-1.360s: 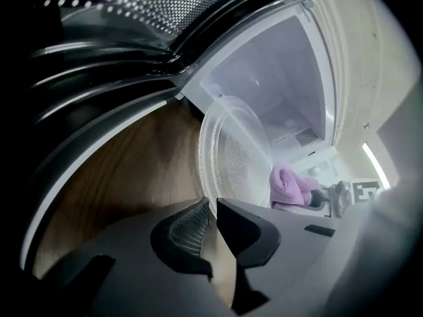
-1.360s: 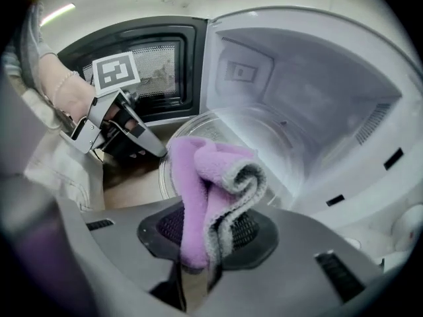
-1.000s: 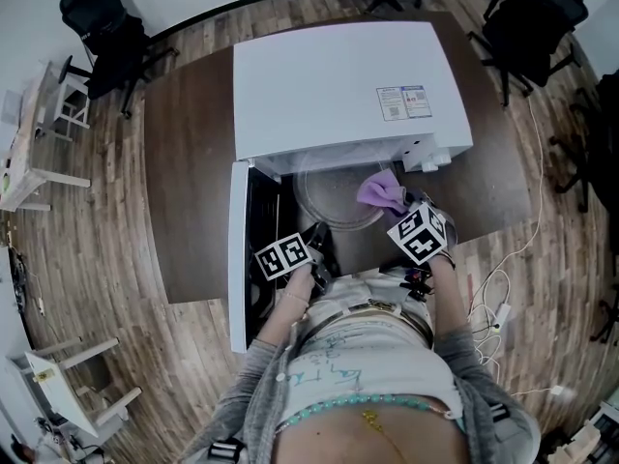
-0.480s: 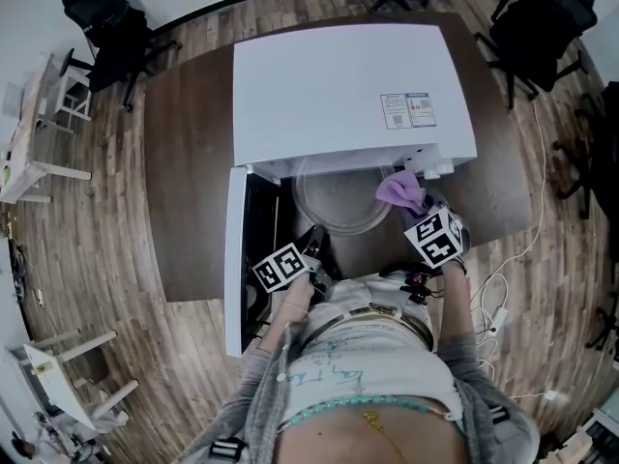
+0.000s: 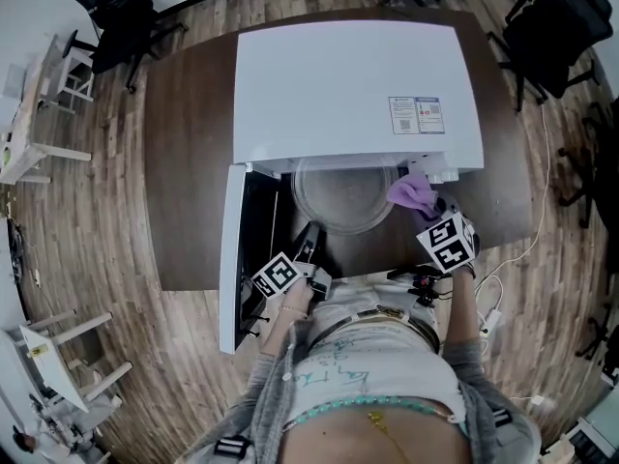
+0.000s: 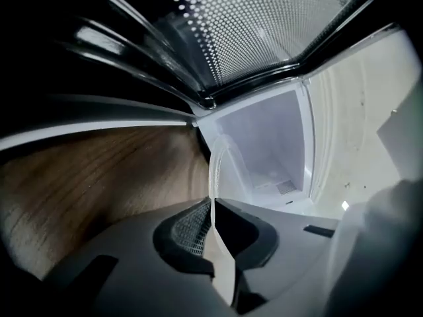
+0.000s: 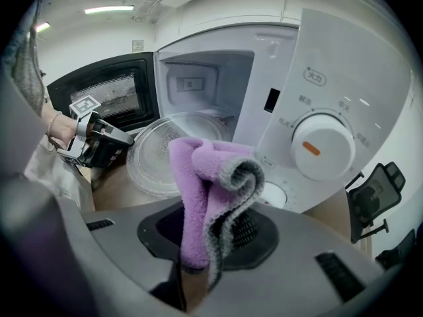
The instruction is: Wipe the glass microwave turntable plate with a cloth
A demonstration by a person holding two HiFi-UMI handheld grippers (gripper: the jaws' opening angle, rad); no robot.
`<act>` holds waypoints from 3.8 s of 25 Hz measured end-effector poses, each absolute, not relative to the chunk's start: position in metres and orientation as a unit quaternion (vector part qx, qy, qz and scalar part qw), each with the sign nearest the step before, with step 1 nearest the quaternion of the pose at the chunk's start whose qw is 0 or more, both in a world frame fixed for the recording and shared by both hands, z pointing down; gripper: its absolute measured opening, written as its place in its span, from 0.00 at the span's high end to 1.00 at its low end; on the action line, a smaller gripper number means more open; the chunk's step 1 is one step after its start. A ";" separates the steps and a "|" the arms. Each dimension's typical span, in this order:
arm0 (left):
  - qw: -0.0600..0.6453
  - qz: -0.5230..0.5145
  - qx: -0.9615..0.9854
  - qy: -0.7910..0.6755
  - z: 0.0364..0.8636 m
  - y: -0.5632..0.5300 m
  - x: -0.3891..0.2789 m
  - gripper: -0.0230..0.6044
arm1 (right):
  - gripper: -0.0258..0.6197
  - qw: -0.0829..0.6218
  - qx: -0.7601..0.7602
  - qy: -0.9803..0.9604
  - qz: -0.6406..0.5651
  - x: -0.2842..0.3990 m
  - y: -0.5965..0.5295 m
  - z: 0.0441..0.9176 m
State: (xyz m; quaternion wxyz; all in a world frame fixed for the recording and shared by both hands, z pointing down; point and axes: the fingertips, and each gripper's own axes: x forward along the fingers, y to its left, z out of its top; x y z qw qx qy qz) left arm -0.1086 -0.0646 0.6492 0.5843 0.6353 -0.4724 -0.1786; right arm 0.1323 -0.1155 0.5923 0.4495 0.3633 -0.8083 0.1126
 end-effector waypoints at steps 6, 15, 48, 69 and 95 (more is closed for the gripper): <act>0.565 -0.259 0.627 -0.469 0.638 -0.071 -0.118 0.92 | 0.79 0.450 0.347 -0.815 0.114 0.135 -0.113 0.594; 0.573 -0.310 0.609 -0.452 0.618 -0.095 -0.104 0.92 | 0.79 0.433 0.334 -0.827 0.128 0.133 -0.111 0.595; 0.509 -0.232 0.714 -0.421 0.587 -0.183 -0.059 0.95 | 0.79 0.455 0.334 -0.818 0.111 0.132 -0.111 0.598; 0.577 -0.203 0.678 -0.409 0.617 -0.171 -0.038 0.94 | 0.79 0.440 0.344 -0.820 0.123 0.123 -0.103 0.595; 0.372 0.011 0.815 -0.443 0.594 -0.160 -0.038 0.95 | 0.79 0.414 0.310 -0.848 0.111 0.072 -0.134 0.588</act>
